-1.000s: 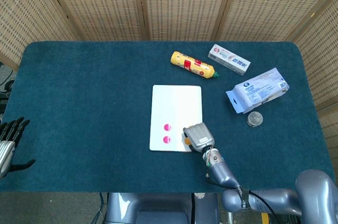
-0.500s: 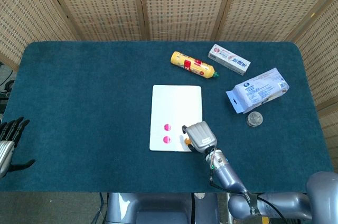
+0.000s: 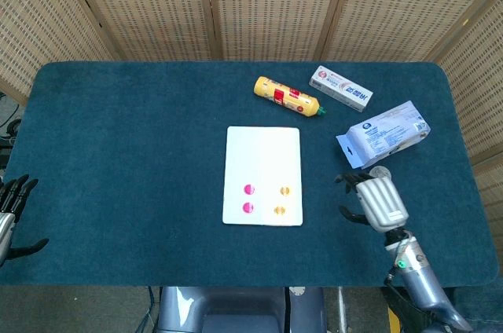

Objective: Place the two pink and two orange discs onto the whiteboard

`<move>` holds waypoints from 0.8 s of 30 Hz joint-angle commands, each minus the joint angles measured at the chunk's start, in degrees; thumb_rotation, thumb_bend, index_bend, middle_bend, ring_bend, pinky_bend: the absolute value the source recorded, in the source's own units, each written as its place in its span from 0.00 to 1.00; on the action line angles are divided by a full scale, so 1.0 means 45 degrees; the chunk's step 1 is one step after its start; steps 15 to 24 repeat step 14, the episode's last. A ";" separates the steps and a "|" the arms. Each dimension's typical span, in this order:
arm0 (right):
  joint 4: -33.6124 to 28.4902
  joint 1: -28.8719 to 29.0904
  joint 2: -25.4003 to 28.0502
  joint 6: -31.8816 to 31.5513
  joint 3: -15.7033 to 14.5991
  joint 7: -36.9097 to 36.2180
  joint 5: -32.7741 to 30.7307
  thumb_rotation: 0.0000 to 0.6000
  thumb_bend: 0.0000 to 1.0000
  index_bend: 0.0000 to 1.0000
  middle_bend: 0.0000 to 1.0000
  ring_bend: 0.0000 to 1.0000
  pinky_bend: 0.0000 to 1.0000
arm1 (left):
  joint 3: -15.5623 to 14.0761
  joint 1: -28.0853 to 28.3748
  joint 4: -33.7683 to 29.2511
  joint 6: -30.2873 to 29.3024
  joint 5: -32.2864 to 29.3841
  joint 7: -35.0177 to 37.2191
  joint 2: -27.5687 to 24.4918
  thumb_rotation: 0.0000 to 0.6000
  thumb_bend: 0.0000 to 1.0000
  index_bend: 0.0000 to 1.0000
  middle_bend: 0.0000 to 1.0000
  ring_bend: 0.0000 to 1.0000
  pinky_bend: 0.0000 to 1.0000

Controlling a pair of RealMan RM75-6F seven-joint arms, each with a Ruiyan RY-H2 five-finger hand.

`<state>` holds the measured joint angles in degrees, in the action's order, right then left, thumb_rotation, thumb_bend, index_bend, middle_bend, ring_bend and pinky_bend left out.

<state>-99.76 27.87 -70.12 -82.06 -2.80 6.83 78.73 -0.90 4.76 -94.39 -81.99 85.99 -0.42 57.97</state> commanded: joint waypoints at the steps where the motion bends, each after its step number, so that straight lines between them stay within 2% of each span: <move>1: 0.1280 -0.1493 0.0765 -0.1365 -0.0466 -0.2038 0.0786 1.00 0.08 0.21 0.04 0.00 0.23 | 0.0001 -0.0104 -0.0044 -0.0179 0.0037 -0.0106 0.0031 1.00 0.00 0.00 0.00 0.00 0.00; 3: 0.1562 -0.1926 0.0836 -0.1785 -0.0454 -0.2629 0.0842 1.00 0.05 0.19 0.00 0.00 0.18 | 0.0024 -0.0181 -0.0077 -0.0338 0.0038 -0.0142 0.0042 1.00 0.00 0.00 0.00 0.00 0.00; 7: 0.1928 -0.2781 0.1015 -0.2661 -0.0455 -0.3574 0.1104 1.00 0.03 0.15 0.00 0.00 0.12 | 0.0029 -0.0331 -0.0109 -0.0624 0.0096 -0.0245 0.0102 1.00 0.00 0.00 0.00 0.00 0.00; 12: 0.1641 -0.3404 0.1334 -0.3074 -0.0305 -0.3854 0.1298 1.00 0.00 0.09 0.00 0.00 0.04 | 0.0034 -0.0445 -0.0061 -0.0819 0.0154 -0.0316 0.0165 1.00 0.00 0.00 0.00 0.00 0.00; 24: 0.1468 -0.3579 0.1510 -0.3216 -0.0236 -0.3698 0.1400 1.00 0.00 0.08 0.00 0.00 0.03 | 0.0087 -0.0463 -0.0002 -0.0869 0.0111 -0.0260 0.0167 1.00 0.00 0.00 0.00 0.00 0.00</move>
